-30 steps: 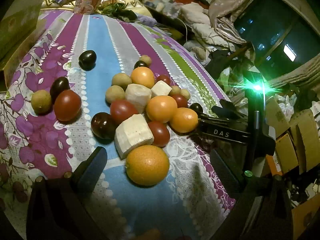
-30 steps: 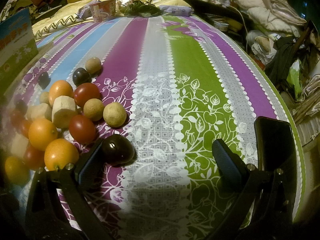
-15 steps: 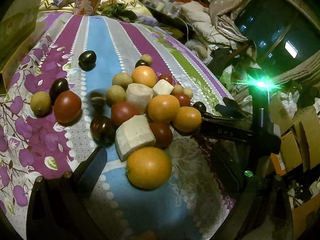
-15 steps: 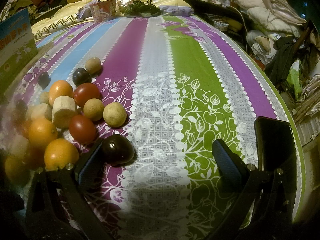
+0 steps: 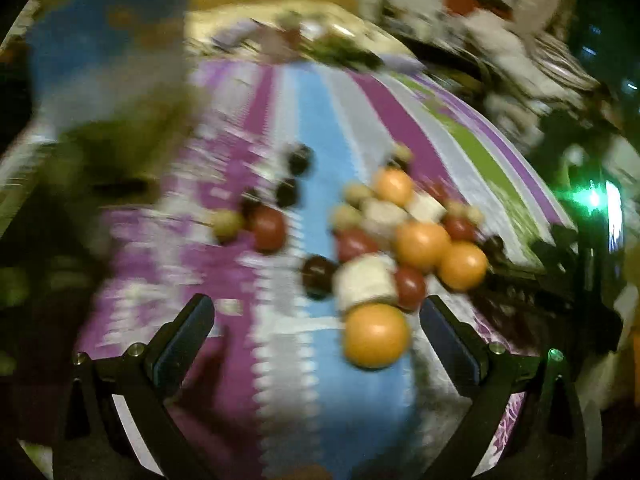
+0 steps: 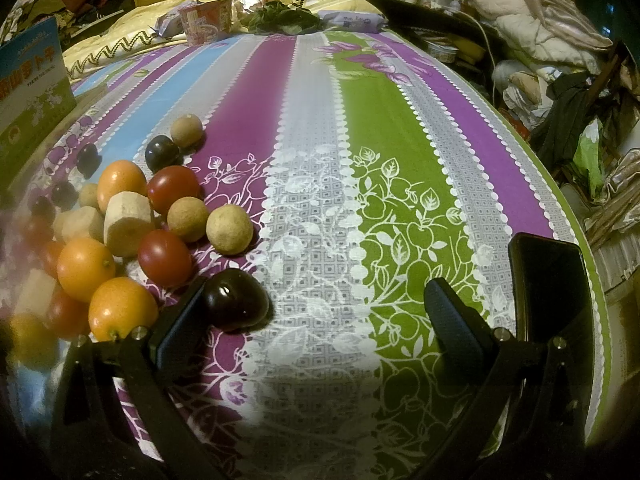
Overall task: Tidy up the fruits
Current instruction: 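Grasp the large orange with the left tool while the right tool grasps a dark plum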
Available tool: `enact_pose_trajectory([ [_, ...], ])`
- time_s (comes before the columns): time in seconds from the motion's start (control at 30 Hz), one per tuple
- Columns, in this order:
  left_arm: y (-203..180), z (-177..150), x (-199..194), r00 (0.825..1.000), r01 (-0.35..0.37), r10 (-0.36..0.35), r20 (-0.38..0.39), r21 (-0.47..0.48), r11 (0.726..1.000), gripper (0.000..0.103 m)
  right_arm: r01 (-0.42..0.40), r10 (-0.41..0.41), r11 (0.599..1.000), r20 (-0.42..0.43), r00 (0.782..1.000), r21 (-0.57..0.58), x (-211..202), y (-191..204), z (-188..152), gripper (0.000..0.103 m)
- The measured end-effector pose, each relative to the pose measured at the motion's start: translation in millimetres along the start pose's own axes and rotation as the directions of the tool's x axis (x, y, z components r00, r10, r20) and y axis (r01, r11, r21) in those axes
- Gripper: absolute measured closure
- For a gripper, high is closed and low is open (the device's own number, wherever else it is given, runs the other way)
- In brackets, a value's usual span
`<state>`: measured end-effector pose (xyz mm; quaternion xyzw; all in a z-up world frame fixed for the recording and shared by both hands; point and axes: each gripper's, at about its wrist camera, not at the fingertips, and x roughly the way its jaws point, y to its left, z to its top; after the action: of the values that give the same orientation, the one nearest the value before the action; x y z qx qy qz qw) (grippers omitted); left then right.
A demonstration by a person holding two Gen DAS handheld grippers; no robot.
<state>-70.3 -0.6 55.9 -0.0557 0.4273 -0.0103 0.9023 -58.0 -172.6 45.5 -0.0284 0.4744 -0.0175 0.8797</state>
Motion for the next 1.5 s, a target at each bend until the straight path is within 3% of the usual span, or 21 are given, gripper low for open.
enact_pose_trajectory([
  [0.13,12.0,-4.7,-21.2,0.999,0.004,-0.002,0.043,-0.032,0.999,0.000,0.000,0.000,1.000,0.000,1.000,0.000,0.3,0.3,-0.1,0.000],
  [0.3,24.8,-21.1,-9.3,0.996,0.061,-0.066,-0.065,-0.075,0.995,0.000,0.001,-0.001,1.000,0.001,1.000,0.000,0.6,0.0,-0.5,0.000],
  [0.4,16.2,-30.9,-8.4,0.992,0.101,-0.105,-0.076,-0.058,0.993,0.002,0.001,-0.001,1.000,0.001,1.000,0.001,0.8,0.1,-0.6,0.000],
  [0.5,-0.8,-31.5,3.1,0.983,0.142,-0.144,-0.113,-0.029,0.990,0.018,0.001,-0.001,1.000,0.001,1.000,0.001,1.2,0.9,-0.4,0.000],
  [0.7,-21.1,-23.1,25.9,0.981,0.150,-0.147,-0.127,0.018,0.988,0.047,0.001,-0.001,1.000,0.002,1.000,0.002,1.5,0.6,-1.0,0.000],
  [0.77,-30.2,-23.8,27.0,0.982,0.151,-0.142,-0.126,0.064,0.986,0.065,0.009,-0.009,1.000,-0.010,1.000,-0.005,2.6,1.3,0.6,0.000],
  [1.0,-36.9,-24.6,19.1,0.989,0.112,-0.104,-0.110,0.076,0.991,0.065,-0.004,0.003,1.000,-0.018,1.000,-0.002,7.2,-1.6,7.7,0.000],
  [1.1,-32.7,-25.3,11.2,0.989,0.113,-0.105,-0.107,0.065,0.992,0.065,-0.071,0.070,0.997,-0.039,0.997,-0.028,-1.1,-2.6,9.0,0.002],
  [1.17,-29.2,-25.5,6.2,0.989,0.115,-0.108,-0.105,0.056,0.992,0.065,-0.144,0.145,0.988,0.006,0.989,-0.062,-22.9,-4.9,6.3,0.006],
  [1.27,-19.5,-23.6,-8.9,0.990,0.115,-0.111,-0.082,0.039,0.993,0.065,-0.180,0.194,0.976,0.114,0.974,-0.126,-58.3,-15.1,-6.3,0.004],
  [1.33,-11.9,-22.3,-18.7,0.992,0.110,-0.107,-0.069,0.028,0.994,0.065,-0.225,0.243,0.962,0.112,0.964,-0.154,-66.8,-23.7,-13.7,0.006],
  [1.37,-6.4,-20.8,-25.8,0.993,0.109,-0.108,-0.054,0.015,0.994,0.065,-0.255,0.272,0.952,0.086,0.958,-0.172,-67.4,-28.5,-17.1,0.008],
  [1.47,-0.3,-15.9,-34.7,0.994,0.105,-0.105,-0.034,-0.004,0.994,0.065,-0.298,0.304,0.938,0.005,0.953,-0.175,-56.2,-33.9,-18.8,0.042],
  [1.5,0.6,-13.9,-36.4,0.994,0.103,-0.104,-0.029,-0.008,0.995,0.065,-0.322,0.324,0.932,-0.022,0.946,-0.167,-52.3,-32.9,-17.7,0.048],
])
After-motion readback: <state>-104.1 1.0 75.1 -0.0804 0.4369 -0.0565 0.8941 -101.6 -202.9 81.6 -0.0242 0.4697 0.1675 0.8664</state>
